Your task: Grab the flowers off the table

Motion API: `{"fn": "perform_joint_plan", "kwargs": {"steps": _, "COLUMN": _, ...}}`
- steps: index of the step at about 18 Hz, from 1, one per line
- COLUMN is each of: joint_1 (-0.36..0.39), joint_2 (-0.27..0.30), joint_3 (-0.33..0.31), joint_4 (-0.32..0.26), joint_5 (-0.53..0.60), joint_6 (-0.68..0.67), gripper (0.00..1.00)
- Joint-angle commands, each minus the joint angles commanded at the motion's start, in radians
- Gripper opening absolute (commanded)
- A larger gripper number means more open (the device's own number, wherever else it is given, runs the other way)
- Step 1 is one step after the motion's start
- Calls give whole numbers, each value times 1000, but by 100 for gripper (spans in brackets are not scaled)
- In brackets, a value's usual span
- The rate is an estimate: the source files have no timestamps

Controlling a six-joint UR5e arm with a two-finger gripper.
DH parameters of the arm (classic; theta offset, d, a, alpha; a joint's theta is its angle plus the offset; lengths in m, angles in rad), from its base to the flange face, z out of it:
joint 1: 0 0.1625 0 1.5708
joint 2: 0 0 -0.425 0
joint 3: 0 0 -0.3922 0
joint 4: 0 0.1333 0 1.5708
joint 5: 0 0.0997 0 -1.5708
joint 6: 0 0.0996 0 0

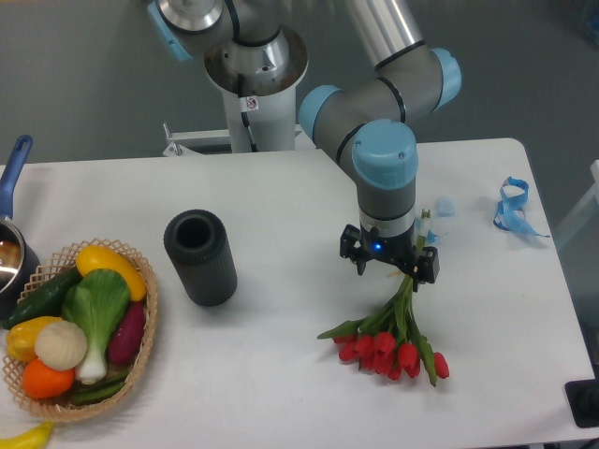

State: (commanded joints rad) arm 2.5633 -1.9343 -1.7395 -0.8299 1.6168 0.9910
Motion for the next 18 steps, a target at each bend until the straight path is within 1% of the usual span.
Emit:
{"fn": "perform_joint_plan", "kwargs": {"steps": 8, "joint_1": -2, "joint_2": -5, "joint_3": -5, "joint_4": 2, "joint_5": 0, "joint_6": -6, "gripper": 100}}
{"fn": "perform_joint_plan", "kwargs": {"steps": 13, "joint_1": 8, "joint_2": -14, "joint_3": -41, "joint_4": 57, "joint_5": 3, "joint_6": -14, "gripper": 100}}
{"fn": "perform_joint_plan", "kwargs": {"steps": 18, "joint_1": 23, "joint_2": -31, "joint_3": -46, "joint_4": 71, "joint_5": 0, "joint_6": -14, "gripper": 100}}
